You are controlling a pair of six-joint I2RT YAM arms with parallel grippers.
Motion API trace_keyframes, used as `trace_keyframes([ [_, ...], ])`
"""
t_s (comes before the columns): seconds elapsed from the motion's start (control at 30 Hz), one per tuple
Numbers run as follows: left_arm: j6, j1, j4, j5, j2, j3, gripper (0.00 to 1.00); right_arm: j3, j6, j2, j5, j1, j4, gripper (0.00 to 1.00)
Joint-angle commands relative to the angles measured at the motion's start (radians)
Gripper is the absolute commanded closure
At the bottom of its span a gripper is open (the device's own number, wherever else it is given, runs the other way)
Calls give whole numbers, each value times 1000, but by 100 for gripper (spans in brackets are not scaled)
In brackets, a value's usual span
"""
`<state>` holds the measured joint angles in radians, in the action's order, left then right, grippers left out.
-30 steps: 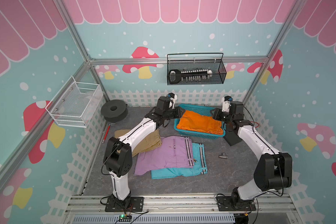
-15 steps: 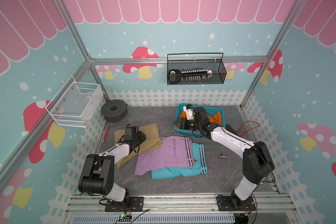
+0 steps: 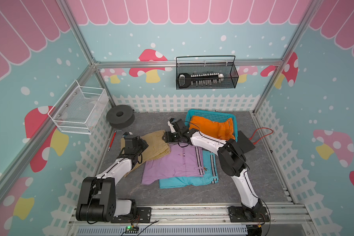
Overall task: Put the folded long pants in the basket
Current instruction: Pick up the long pant at the center of the board.
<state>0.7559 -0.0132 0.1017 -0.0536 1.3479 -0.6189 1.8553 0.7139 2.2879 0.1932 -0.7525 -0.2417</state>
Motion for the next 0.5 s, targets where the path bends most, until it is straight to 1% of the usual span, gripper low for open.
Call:
trace_keyframes([
  [0.0, -2, 11, 16, 18, -16, 19, 73, 58, -5, 40, -37, 0, -73, 38],
  [0.1, -10, 13, 25, 18, -12, 27, 73, 102, -14, 74, -51, -8, -103, 37],
  [0.33, -27, 13, 24, 21, -1, 24, 73, 107, 14, 126, -13, -17, -113, 37],
  [0.47, -33, 14, 26, 21, -6, 28, 72, 128, 36, 155, 36, -22, -108, 37],
])
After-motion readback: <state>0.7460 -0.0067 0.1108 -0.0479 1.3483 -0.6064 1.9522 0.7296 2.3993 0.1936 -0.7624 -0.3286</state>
